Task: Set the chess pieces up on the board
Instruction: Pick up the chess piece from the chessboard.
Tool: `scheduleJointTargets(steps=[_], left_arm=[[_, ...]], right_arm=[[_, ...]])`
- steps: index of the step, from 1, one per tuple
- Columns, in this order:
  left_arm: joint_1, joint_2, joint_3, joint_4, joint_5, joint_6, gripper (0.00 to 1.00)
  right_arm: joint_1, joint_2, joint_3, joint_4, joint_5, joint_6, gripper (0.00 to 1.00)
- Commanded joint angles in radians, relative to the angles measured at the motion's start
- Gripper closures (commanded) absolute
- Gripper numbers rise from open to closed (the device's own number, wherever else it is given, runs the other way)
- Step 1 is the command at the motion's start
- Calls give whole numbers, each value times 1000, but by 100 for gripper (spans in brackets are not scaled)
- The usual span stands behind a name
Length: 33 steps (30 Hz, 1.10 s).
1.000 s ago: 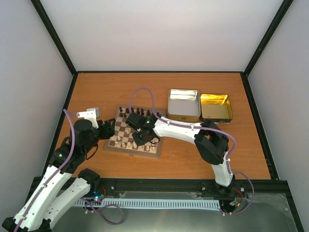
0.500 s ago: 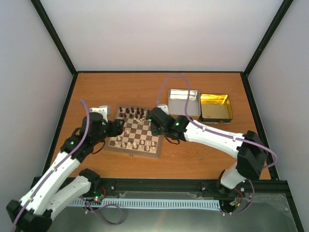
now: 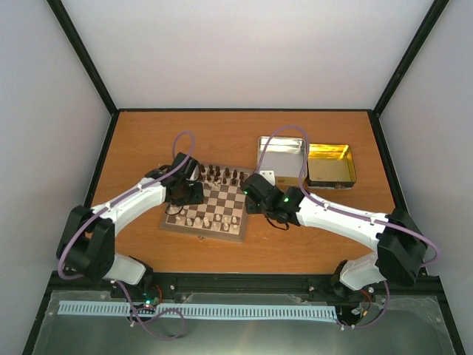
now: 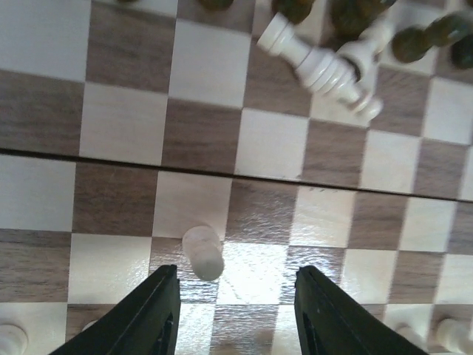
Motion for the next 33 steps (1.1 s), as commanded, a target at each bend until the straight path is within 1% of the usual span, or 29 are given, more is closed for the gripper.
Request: scheduleJointTargets(steps=[1,5,11,13,16,19,28,33], left_arm=[[6,58,61,-64,0,37,59],[6,105,81,-70,-32,43,61],[7,150,96,-68,-57,48,75],[7,155,97,-67,-64,48,78],[7,159,99,-72,-74,52,87],[7,152,99,-83,-83,54,92],[6,81,77,-164,-53,106,92],[6,60,59,-183,-23,130,92]], right_arm=[[-6,-39,-33,52,8,21,69],[-6,-44,-45,59,4,18,69],[-6,-46,-56,67,-5,14,69],[-6,-48,-62,68,-6,15,69],[-7,-47,-65,70,-6,17,69],[-7,-46,-64,74,-8,18,69],[-8,-33,-63,81,-23,19,69],[-8,-18,-59,88,-36,20,69]])
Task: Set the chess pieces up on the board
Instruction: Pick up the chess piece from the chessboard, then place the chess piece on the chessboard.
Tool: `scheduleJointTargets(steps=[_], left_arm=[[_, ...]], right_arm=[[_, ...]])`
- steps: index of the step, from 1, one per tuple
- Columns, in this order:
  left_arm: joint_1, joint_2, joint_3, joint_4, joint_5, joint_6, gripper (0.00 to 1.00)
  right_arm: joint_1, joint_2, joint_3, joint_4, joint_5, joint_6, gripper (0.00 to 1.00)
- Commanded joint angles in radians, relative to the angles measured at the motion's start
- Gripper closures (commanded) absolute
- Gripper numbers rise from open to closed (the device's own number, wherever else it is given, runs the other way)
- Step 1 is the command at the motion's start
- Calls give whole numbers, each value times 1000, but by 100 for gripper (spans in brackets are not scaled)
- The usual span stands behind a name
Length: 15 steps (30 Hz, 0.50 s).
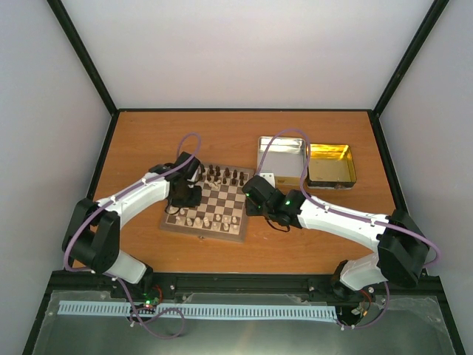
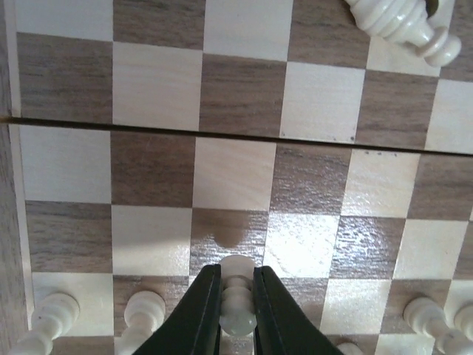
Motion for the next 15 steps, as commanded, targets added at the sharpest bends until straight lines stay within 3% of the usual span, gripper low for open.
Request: scheduleJointTargets(steps=[1,15], left_arm=[[6,-30,-5,-36,37,49,92],[6,-27,-43,-35,58,25,89]], right_arm=[[-4,9,-1,25,-3,17,69],[-4,32,15,32,-25,20,69]])
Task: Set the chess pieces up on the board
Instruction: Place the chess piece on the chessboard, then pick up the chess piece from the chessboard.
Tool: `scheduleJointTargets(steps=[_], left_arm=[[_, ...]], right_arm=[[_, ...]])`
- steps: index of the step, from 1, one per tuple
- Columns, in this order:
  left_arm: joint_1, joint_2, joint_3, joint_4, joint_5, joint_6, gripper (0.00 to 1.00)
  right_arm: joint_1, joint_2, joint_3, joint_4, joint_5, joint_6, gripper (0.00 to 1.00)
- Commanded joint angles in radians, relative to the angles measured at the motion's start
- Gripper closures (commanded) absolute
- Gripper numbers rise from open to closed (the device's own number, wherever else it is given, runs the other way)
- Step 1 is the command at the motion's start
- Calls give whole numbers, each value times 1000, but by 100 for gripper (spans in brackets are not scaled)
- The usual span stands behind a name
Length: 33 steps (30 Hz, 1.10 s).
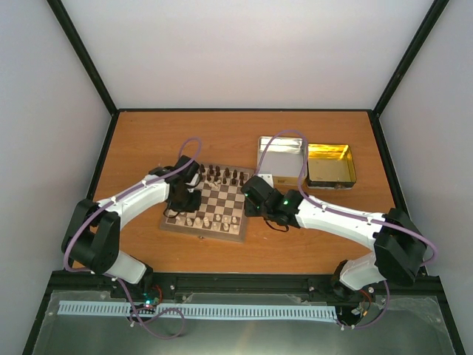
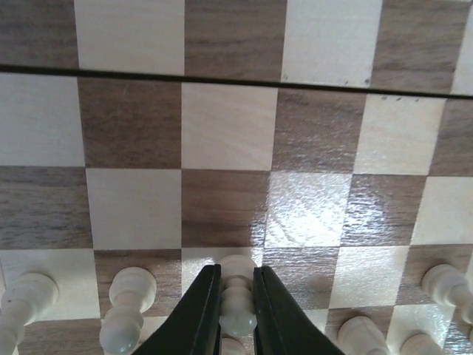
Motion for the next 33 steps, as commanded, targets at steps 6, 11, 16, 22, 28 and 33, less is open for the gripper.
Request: scheduleJointTargets(steps=[6,11,16,22,28,33], left_arm=[[6,-23,-20,-18,-9,-14,88],[6,-20,-25,-13,-4,-12,85],[6,-30,-29,-7,10,-7,80],[6,-39,-19,-16,20,0,79],[5,-77,11,-32,32,17,73],[6,-148,46,-25,26,55,66]], right_arm=[[-3,16,17,20,-2,10,69],[-3,12,16,20,1,13,69],[-3,10,14,20,-1,15,69],[-3,6,14,19,1,16,69],[-3,5,14,20,-1,18,69],[-3,-3,13,18,9,2,69]])
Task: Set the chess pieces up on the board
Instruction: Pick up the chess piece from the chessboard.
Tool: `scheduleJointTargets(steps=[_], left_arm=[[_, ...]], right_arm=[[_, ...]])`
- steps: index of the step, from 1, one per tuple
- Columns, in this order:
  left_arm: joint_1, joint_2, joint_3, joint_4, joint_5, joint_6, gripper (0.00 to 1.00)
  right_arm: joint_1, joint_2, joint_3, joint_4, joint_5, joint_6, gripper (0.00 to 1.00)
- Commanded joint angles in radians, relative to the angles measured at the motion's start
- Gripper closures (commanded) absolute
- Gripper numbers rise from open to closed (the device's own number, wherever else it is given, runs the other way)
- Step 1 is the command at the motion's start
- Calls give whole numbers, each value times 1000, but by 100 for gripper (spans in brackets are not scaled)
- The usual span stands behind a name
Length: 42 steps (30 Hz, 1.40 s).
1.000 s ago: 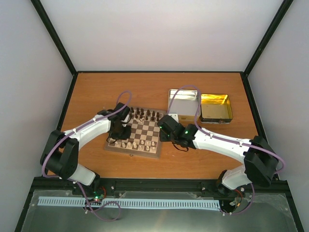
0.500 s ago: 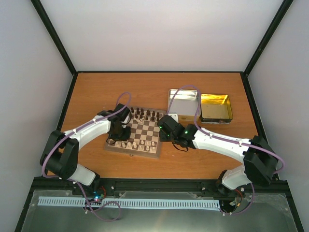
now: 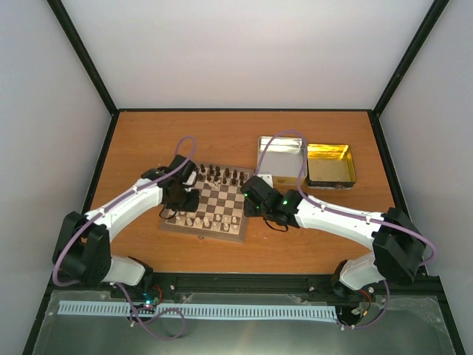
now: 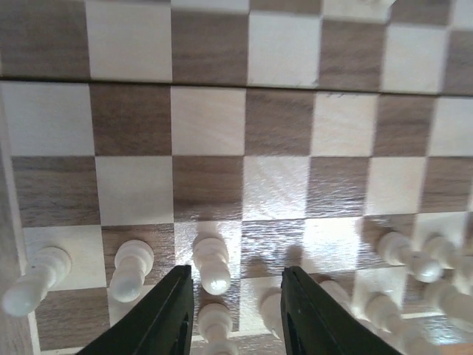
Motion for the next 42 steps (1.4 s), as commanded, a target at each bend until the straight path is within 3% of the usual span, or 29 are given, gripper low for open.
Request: scheduleJointTargets(steps=[1,13,22,42], left_arm=[[6,-86,69,3,-2,42,64],[5,-533,-65,198,4,26,50],[6,-848,-192,249,-194,-34,32],[6,-829,-192,250,-172,-25,30]], right_arm=[[-3,-11,14,13,18,-13,69],[-2,150,166,71,-77,-197,68],[-8,396,304,247,-229,-243,67],[-34,636,525,142,-137,-299,58]])
